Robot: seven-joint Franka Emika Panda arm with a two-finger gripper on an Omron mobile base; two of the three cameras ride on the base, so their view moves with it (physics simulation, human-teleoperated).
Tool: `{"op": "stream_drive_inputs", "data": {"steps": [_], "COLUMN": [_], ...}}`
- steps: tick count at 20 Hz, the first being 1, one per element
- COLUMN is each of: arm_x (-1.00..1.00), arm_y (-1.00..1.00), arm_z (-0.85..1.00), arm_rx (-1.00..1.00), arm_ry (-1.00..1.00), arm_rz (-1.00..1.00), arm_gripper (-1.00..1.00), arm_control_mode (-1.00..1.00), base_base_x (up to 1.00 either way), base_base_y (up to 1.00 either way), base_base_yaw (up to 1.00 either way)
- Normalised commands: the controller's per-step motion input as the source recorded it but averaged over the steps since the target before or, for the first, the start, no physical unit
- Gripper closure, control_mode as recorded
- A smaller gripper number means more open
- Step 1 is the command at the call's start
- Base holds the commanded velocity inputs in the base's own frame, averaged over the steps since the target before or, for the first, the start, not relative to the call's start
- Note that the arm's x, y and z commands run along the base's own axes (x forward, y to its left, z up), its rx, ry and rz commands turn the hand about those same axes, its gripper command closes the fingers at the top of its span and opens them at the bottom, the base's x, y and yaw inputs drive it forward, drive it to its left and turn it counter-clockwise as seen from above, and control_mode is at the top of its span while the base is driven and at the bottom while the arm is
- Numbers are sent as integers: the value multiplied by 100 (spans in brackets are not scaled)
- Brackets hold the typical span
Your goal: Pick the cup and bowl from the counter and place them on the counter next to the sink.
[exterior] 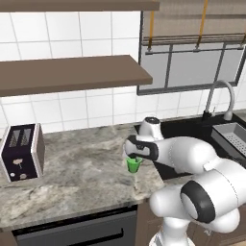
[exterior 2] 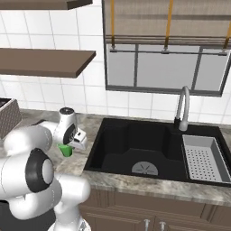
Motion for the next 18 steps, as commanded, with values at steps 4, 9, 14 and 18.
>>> {"op": "stream_drive_inputs", "data": {"steps": [4,9,14,18], "arm_x": [0,0,0,0], "arm_y": [0,0,0,0], "arm_z": [-19,0,0,4], "arm_rx": [-2,0,0,0], "arm_ry": [0,0,0,0], "arm_rz": [0,0,0,0], "arm_gripper": [100,-100,-100,-100], "arm_control_mode": [-100,-100,-100,-100], "base_base_x": [0,0,0,0], "base_base_y": [0,0,0,0], "base_base_yaw": [0,0,0,0]}}
